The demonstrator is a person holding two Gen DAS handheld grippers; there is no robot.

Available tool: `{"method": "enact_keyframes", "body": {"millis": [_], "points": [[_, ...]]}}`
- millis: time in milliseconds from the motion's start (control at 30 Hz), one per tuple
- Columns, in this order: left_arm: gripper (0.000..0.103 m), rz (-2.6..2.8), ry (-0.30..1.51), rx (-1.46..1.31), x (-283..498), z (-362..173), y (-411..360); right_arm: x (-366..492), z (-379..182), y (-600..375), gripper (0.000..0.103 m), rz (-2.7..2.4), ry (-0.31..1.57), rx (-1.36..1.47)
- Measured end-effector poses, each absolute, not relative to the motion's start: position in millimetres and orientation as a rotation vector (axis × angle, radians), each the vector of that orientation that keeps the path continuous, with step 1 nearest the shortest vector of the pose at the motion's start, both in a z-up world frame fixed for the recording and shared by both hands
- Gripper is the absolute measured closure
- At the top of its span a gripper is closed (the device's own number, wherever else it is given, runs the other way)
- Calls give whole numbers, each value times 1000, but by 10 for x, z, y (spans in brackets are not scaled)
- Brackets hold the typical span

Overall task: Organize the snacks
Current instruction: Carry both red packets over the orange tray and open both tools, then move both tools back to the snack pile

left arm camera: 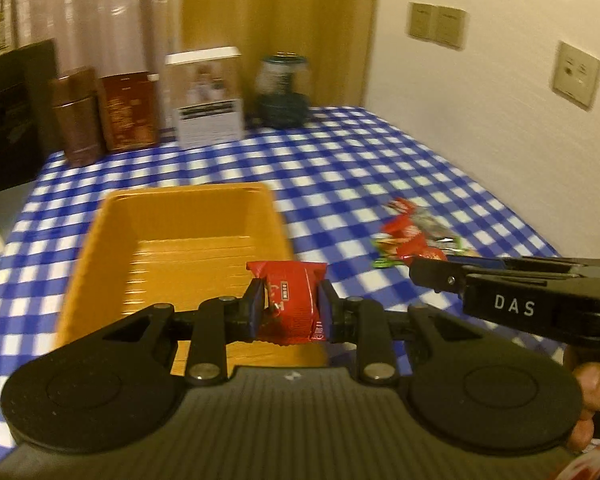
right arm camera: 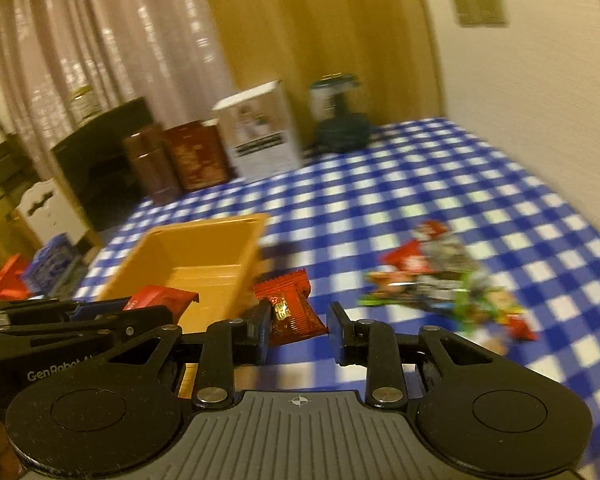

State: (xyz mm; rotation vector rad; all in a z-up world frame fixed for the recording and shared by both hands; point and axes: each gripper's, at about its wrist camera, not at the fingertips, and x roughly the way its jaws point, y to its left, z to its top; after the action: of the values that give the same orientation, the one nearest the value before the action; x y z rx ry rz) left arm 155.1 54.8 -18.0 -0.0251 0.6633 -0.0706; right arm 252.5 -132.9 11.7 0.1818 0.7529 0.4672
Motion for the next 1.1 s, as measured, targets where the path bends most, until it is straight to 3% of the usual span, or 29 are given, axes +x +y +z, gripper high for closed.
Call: {"method": "enact_keyframes", "body": {"millis": [300, 667, 733, 767, 1100], "points": [[77, 43, 673, -78, 1447, -233, 1264, 2541, 51, -644, 73, 595, 787, 153], [76, 72, 688, -123, 1441, -369, 1471, 2567, -53, -340, 72, 632, 827, 156], [63, 90, 683, -124, 1456, -371, 1478, 2575, -60, -334, 48, 633, 826, 171], [63, 91, 678, -125, 1451, -368, 1491, 2576, -57, -346, 30, 620, 819, 184], [63, 96, 673, -135, 1403, -357, 1458, 2606, 29, -637, 29, 518, 782, 247]]}}
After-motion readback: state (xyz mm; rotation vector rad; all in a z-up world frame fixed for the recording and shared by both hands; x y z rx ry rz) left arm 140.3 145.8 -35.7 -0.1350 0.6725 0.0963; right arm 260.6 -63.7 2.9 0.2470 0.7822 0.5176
